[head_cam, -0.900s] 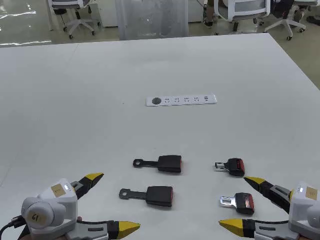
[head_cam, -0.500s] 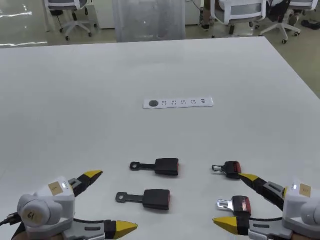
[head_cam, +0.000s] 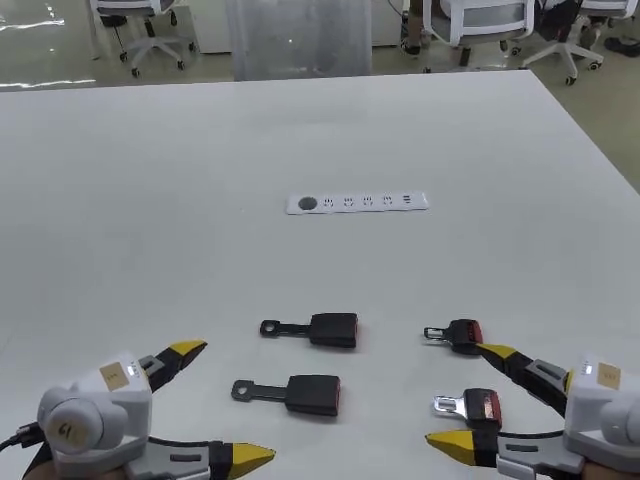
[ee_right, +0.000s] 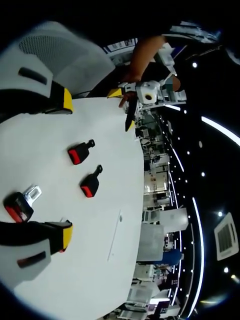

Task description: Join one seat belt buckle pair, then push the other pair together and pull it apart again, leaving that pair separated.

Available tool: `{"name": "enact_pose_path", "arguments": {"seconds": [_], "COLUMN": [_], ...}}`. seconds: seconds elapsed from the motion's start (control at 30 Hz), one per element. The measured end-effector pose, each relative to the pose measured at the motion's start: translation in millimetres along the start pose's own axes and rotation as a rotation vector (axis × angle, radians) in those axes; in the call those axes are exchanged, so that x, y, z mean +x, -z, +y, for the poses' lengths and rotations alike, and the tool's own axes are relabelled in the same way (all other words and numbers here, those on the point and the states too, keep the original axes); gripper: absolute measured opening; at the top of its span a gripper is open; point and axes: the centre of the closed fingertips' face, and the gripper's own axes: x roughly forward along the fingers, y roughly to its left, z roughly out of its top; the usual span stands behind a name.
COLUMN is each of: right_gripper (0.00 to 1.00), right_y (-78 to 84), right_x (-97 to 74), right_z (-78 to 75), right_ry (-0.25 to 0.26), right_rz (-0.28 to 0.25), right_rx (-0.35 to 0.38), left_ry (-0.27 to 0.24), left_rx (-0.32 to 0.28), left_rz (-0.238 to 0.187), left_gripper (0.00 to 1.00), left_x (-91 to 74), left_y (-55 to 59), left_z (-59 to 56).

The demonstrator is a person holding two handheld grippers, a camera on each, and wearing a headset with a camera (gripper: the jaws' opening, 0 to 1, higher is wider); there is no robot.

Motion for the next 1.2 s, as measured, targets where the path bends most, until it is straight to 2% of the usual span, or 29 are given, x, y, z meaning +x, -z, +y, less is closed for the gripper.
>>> {"name": "enact_pose_path", "arguments": {"seconds": [1.2], "right_gripper": [0.90], "right_y": [1.8], "right_x": [0.7], "right_z": [1.4], "right_ry": [-0.014], "right_rz": [0.017], "right_rx": [-0.008], "left_ry": [-0.015], "left_rx": [-0.011], "left_rz": [-0.014], "left_gripper": [1.00], "left_x": [-0.9], "left_y": [-1.9], "left_z": [1.5]}}
